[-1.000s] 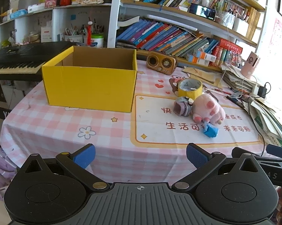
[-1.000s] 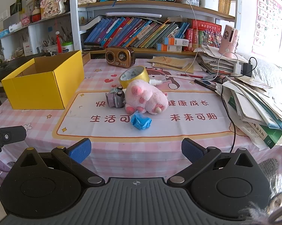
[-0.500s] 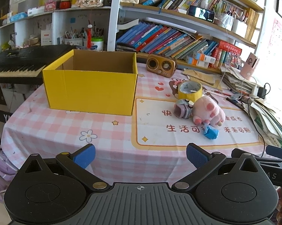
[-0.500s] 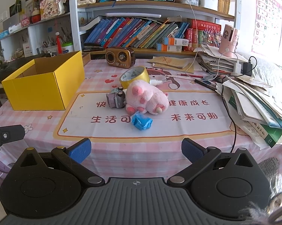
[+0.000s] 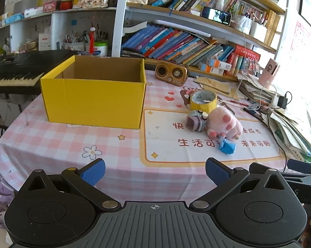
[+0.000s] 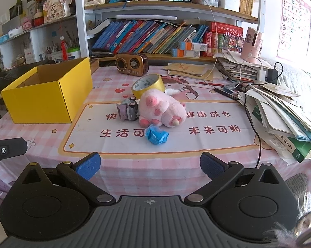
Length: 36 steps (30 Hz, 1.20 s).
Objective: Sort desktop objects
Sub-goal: 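Move both tools toward the pink plush toy and blue block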
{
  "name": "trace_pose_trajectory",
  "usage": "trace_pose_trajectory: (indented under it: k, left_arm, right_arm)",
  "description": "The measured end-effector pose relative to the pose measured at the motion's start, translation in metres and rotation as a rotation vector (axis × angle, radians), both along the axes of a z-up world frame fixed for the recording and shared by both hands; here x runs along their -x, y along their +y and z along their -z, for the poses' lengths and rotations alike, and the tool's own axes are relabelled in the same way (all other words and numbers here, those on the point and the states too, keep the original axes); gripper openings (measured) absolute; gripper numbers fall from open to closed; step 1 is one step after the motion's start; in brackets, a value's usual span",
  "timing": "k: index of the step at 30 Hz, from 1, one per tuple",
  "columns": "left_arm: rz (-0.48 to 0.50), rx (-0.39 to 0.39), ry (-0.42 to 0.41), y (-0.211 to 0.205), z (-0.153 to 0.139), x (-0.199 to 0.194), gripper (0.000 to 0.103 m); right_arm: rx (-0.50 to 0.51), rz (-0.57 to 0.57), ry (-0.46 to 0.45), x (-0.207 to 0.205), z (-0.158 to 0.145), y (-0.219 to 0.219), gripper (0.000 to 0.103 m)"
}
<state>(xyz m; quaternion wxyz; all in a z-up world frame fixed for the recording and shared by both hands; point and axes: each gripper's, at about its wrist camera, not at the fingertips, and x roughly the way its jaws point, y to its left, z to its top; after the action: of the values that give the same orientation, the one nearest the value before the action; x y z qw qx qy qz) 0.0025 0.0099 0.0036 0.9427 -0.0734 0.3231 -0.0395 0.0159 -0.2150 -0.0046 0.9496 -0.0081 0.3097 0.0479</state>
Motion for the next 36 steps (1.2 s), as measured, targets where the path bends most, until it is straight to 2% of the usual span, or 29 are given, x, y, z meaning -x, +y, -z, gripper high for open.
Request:
trace_pose_trajectory:
  k: [5,10,15,20,24,36]
  left_arm:
    - [0.038,-0.007,0.022,-0.001,0.001,-0.003,0.103]
    - [0.045,0.02,0.032,0.004,0.002,-0.005,0.103]
    - [0.05,0.013,0.057,0.003,0.004,-0.012,0.103]
    - [0.069,0.057,0.033,0.006,0.004,-0.017,0.103]
    - [0.077,0.062,0.041,0.004,0.007,-0.023,0.103]
    - [0.146,0.056,0.048,-0.023,0.013,-0.048,0.103]
  right_arm:
    - [0.001,0.007,-0.005,-0.002,-0.001,0.002,0.103]
    - [0.007,0.012,-0.009,-0.004,-0.001,0.004,0.103]
    - [0.012,0.026,-0.023,-0.005,-0.002,0.003,0.103]
    - [0.017,0.06,-0.031,-0.006,-0.002,-0.001,0.103]
    - [-0.001,0.066,-0.041,-0.006,-0.003,-0.006,0.103]
    - [0.014,0.064,-0.025,-0.029,-0.003,-0.021,0.103]
